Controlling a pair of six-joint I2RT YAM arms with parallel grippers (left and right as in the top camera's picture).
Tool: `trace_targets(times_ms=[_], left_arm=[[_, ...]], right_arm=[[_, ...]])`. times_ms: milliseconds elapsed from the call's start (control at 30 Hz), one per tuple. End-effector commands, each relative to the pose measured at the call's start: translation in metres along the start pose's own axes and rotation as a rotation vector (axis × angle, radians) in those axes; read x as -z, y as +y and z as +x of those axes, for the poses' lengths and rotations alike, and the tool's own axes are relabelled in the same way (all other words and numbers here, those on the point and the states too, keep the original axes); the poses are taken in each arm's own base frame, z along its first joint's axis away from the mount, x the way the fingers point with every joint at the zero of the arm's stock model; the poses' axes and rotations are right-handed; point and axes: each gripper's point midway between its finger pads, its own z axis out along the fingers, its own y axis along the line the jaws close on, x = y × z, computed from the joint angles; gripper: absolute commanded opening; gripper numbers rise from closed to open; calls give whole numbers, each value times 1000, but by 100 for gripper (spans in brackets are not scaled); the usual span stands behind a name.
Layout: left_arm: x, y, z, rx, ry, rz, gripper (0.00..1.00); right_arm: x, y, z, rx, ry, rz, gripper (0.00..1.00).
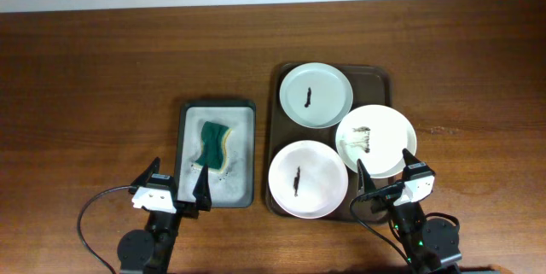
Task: Clean dirty plates on tray and stack at the side
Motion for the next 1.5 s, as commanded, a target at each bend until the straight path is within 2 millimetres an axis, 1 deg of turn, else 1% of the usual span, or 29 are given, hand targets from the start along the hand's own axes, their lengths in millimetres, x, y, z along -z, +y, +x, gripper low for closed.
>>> trace_targets(times_ms=[0,433,500,567,633,700,733,767,800,833,867,900,933,967,1000,1033,1067,1100,1133,1167,1200,1233,1267,1300,1333,1367,1400,1433,1467], left_arm=[[0,4,4,-16,5,-18,100],[0,4,4,-16,5,-18,100],[0,3,1,-16,-5,-17,100],[0,1,2,-16,-1,-2,100],[0,1,2,-16,2,-3,100],[0,-10,2,-16,2,63,100],[1,-19,1,-17,0,112,100],[2,-28,-2,-19,-8,162,100],[5,-34,-12,-25,-32,195,100],[9,-39,-30,-33,-67,215,100],[16,-40,-54,-40,-105,211,100],[22,-39,-73,-42,-123,193,100],[26,-38,-86,-37,-106,171,99],[27,-38,-93,-26,-43,163,100],[24,-38,-95,-5,77,154,99],[19,-37,-95,17,198,144,99],[13,-38,-95,34,289,143,99],[7,-39,-95,59,414,143,99],[2,-39,-91,82,538,131,99],[-4,-37,-80,104,653,120,99],[-8,-41,-65,133,740,143,99],[-13,-45,-44,170,840,167,99],[-21,-41,-21,189,939,151,99],[-26,-36,-6,193,998,122,99],[-33,-23,22,213,1103,39,97],[-39,-6,51,234,1198,-82,91],[-48,-4,71,239,1247,-90,84],[-54,-6,89,251,1291,-78,78],[-59,-9,117,244,1364,-72,70]], right_arm=[[0,-1,4,1,7,9,99],[0,-1,4,1,7,9,99],[0,-1,4,1,7,9,99],[0,-1,4,0,8,4,99],[0,7,5,-8,11,-38,99],[1,25,4,-8,10,-147,99],[4,39,3,-7,10,-225,99],[8,49,-1,-6,7,-289,99],[12,56,-12,-6,-8,-325,99],[18,60,-33,-24,-40,-343,99],[26,61,-56,-39,-64,-346,99],[33,62,-72,-37,-73,-346,99],[41,63,-87,-40,-44,-340,99],[45,63,-96,-44,3,-335,99],[45,64,-105,-58,103,-325,99],[42,64,-108,-67,208,-314,99],[37,65,-108,-69,323,-303,99],[26,66,-103,-91,467,-293,99],[19,70,-99,-107,542,-308,99],[11,78,-87,-138,627,-354,99],[0,89,-65,-184,740,-411,99],[-5,91,-51,-214,812,-414,99],[-9,89,-29,-267,918,-385,99],[-10,89,-19,-283,967,-372,99],[-9,88,-10,-293,1011,-363,97],[-6,88,-8,-295,1025,-361,78],[-5,87,-8,-295,1029,-360,75],[-4,87,-8,-296,1031,-360,69],[-4,88,-8,-296,1031,-360,67]])
